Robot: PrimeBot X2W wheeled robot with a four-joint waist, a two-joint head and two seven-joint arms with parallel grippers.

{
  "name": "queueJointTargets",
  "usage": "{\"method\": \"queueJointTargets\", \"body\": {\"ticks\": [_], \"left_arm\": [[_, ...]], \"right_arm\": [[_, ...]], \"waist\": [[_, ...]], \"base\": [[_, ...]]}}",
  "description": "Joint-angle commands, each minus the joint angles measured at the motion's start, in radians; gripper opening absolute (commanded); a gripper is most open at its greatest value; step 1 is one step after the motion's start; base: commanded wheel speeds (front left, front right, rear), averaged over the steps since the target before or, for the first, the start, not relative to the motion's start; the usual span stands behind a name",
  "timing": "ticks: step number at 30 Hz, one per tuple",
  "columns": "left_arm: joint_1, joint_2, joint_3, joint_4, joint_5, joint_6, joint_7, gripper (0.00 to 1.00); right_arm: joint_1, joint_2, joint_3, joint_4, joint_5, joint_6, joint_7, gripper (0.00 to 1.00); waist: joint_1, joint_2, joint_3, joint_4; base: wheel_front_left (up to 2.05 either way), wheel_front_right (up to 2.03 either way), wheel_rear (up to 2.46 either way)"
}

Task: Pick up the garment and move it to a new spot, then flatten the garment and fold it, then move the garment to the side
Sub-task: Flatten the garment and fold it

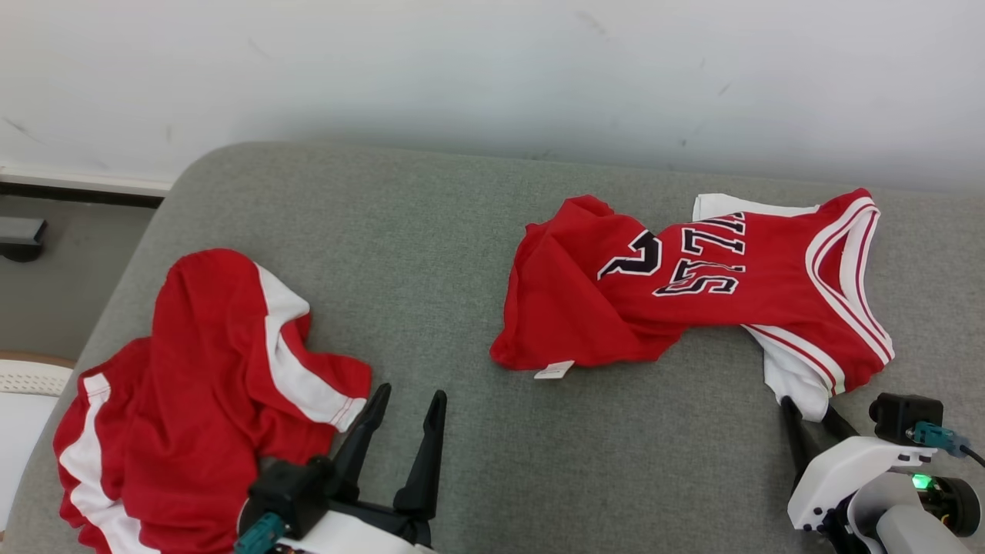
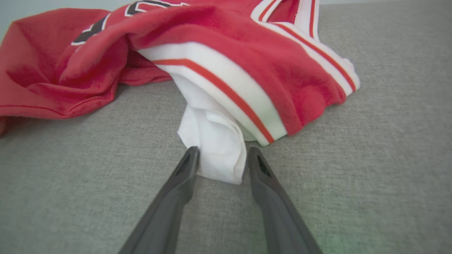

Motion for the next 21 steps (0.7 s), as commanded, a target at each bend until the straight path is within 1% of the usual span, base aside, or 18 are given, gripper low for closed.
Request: {"method": "queueJointTargets", "body": {"ticks": [1,2,3,9,14,17,21], "left_arm": [[-0.010,0.004,0.006,-0.003,0.005,-0.002,0.000,1.00],[-0.012,0.004,0.006,-0.003,0.008,-0.003,0.000,1.00],[-0.014,0.004,0.007,-0.004,0.010,-0.003,0.000,1.00],[-0.012,0.004,0.009,0.004,0.012,-0.004,0.000,1.00],[0.005,0.004,0.010,0.010,0.006,0.002,0.000,1.00],[0.021,0.004,0.015,0.008,0.006,0.008,0.000,1.00],[0.040,0.004,0.022,0.006,0.009,0.010,0.000,1.00]], "right_arm": [[-0.016,0.001,0.016,0.025,0.017,-0.002,-0.002,0.45],[-0.024,0.002,0.024,0.034,0.024,-0.002,-0.005,0.33],[-0.029,0.003,0.033,0.041,0.029,-0.002,-0.008,0.00],[-0.048,-0.001,0.089,0.042,0.054,-0.002,-0.053,0.00],[-0.025,-0.045,0.134,-0.017,0.074,-0.002,-0.081,0.00],[-0.002,-0.100,0.166,-0.089,0.071,-0.002,-0.073,0.00],[0.054,-0.200,0.186,-0.210,0.063,-0.002,-0.017,0.00]], "waist": [[0.0000,0.0000,0.007,-0.001],[0.0000,0.0000,0.009,-0.002],[0.0000,0.0000,0.012,-0.003],[0.0000,0.0000,0.007,-0.010],[0.0000,0.0000,-0.021,-0.023],[0.0000,0.0000,-0.039,-0.038],[0.0000,0.0000,-0.058,-0.066]], "base": [[0.00,0.00,0.00],[0.00,0.00,0.00],[0.00,0.00,0.00],[0.00,0.00,0.00],[0.00,0.00,0.00],[0.00,0.00,0.00],[0.00,0.00,0.00]]}}
